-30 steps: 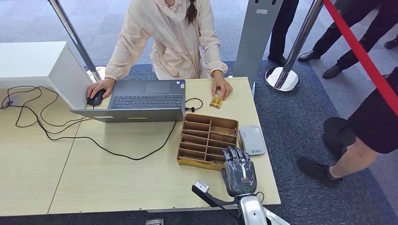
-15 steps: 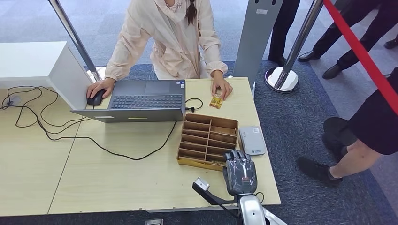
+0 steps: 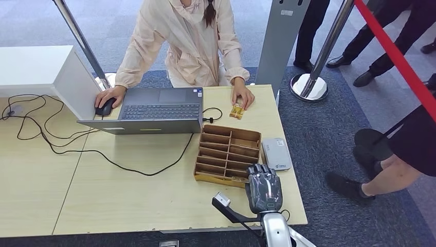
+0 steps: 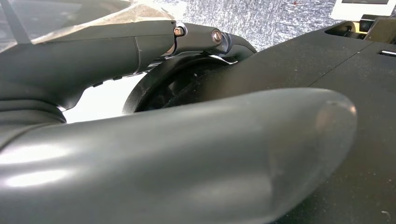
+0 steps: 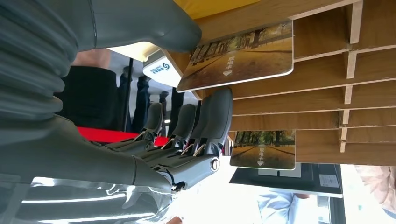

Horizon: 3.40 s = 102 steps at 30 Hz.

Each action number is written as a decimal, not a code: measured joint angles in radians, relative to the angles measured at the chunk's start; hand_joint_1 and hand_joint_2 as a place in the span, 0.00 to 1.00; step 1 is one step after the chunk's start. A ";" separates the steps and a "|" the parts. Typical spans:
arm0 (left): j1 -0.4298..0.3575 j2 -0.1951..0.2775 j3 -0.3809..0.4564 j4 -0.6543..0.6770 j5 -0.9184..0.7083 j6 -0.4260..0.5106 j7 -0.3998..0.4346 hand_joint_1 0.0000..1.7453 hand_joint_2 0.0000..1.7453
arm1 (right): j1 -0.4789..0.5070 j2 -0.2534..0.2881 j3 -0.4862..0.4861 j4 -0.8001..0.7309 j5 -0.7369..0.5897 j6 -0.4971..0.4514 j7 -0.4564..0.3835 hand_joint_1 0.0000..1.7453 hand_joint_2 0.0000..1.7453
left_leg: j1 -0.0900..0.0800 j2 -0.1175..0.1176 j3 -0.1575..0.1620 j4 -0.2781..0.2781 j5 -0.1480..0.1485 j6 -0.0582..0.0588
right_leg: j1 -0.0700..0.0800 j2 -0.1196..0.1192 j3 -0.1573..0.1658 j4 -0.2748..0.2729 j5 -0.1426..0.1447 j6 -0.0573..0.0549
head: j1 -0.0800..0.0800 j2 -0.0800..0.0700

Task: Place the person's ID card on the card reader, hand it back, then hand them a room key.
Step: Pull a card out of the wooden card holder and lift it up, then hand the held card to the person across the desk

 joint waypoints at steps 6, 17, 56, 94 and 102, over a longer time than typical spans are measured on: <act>0.000 0.000 0.000 0.000 0.000 -0.002 0.000 0.00 0.00 | 0.000 0.003 -0.001 0.000 -0.007 0.009 -0.001 0.64 1.00 | 0.000 0.000 0.000 0.000 0.000 0.000 | 0.000 0.000 0.000 0.000 0.000 0.000 | 0.000 0.000; 0.000 0.000 0.000 0.000 0.000 -0.007 0.004 0.00 0.00 | -0.006 0.013 0.000 0.000 -0.012 0.002 -0.004 0.96 1.00 | 0.000 0.000 0.000 0.000 0.000 0.000 | 0.000 0.000 0.000 0.000 0.000 0.000 | 0.000 0.000; 0.000 0.000 -0.001 0.000 0.000 -0.022 0.000 0.00 0.00 | -0.035 0.046 -0.052 -0.111 0.003 0.024 -0.058 0.91 1.00 | 0.000 0.000 0.000 0.000 0.000 0.000 | 0.000 0.000 0.000 0.000 0.000 0.000 | 0.000 0.000; -0.005 0.000 -0.019 0.000 0.000 -0.043 0.004 0.00 0.00 | -0.166 0.041 -0.180 -0.579 0.156 0.039 -0.097 0.98 1.00 | 0.000 0.000 0.000 0.000 0.000 0.000 | 0.000 0.000 0.000 0.000 0.000 0.000 | 0.000 0.000; -0.010 0.000 -0.034 0.000 -0.003 -0.058 0.007 0.00 0.00 | -0.257 0.037 -0.200 -0.647 0.160 0.065 -0.098 1.00 1.00 | 0.000 0.000 0.000 0.000 0.000 0.000 | 0.000 0.000 0.000 0.000 0.000 0.000 | 0.000 0.000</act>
